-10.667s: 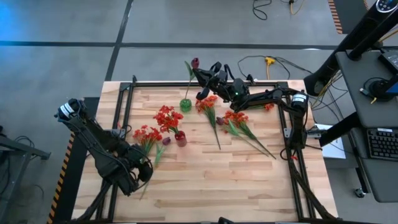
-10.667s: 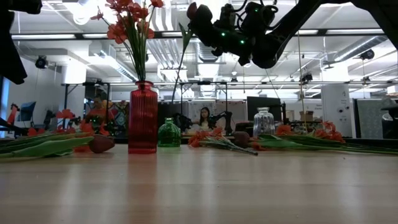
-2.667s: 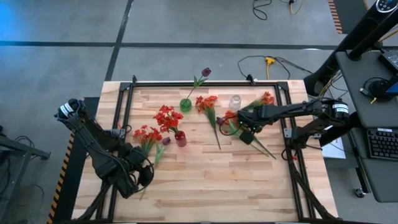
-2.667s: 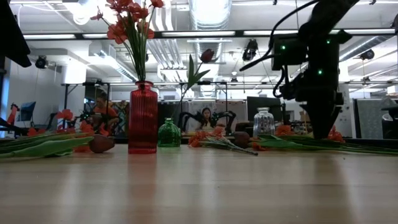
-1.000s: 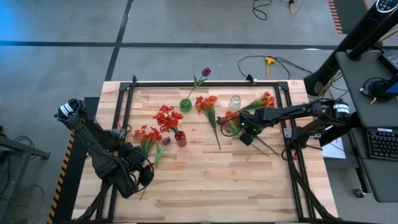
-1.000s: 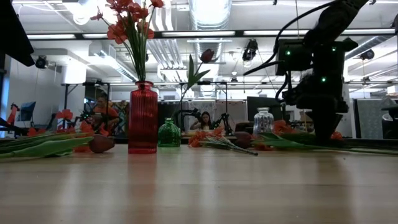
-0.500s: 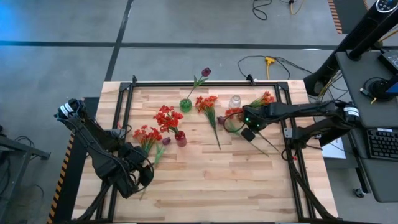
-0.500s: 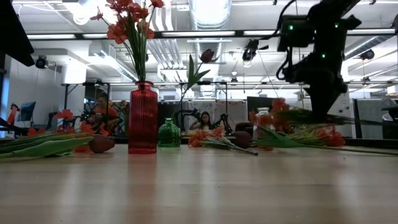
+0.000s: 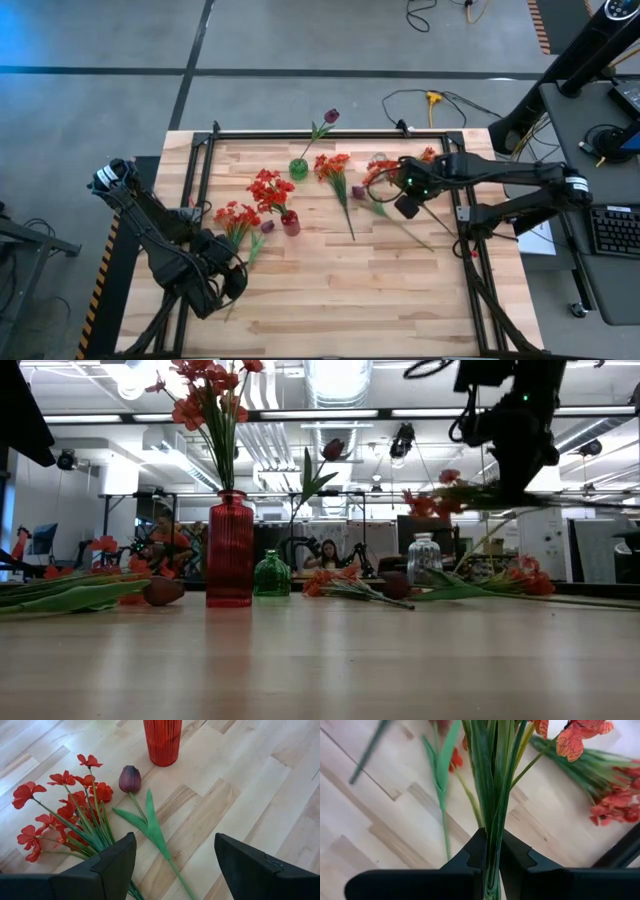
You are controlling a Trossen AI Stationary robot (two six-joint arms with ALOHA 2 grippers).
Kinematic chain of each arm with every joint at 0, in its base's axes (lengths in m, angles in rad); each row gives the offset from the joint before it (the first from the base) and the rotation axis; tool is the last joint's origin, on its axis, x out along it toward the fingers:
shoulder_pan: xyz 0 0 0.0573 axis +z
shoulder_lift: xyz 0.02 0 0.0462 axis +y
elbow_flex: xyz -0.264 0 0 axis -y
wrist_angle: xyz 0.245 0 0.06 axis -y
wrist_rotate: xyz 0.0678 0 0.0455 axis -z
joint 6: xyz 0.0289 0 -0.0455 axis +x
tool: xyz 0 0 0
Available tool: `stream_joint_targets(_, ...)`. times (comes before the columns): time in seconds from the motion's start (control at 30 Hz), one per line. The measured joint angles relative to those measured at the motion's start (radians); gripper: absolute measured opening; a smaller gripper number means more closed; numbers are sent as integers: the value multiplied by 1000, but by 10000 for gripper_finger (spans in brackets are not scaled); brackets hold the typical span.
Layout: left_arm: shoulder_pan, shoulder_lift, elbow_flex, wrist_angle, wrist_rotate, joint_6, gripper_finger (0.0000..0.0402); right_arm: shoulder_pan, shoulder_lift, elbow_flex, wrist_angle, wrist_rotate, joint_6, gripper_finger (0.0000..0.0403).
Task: Sort flowers into vase by color
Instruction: Put the bottom orange flowers into the transparent vase
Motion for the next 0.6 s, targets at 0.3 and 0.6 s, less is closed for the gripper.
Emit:
stream_joint_targets(0.3, 0, 0, 0, 0, 0, 0, 251, 0, -5, 162, -107, -1, -18, 29)
stream_joint_targets(0.6, 0, 0, 0, 0, 0, 0, 251, 0, -4, 267, -185, -3, -23, 29)
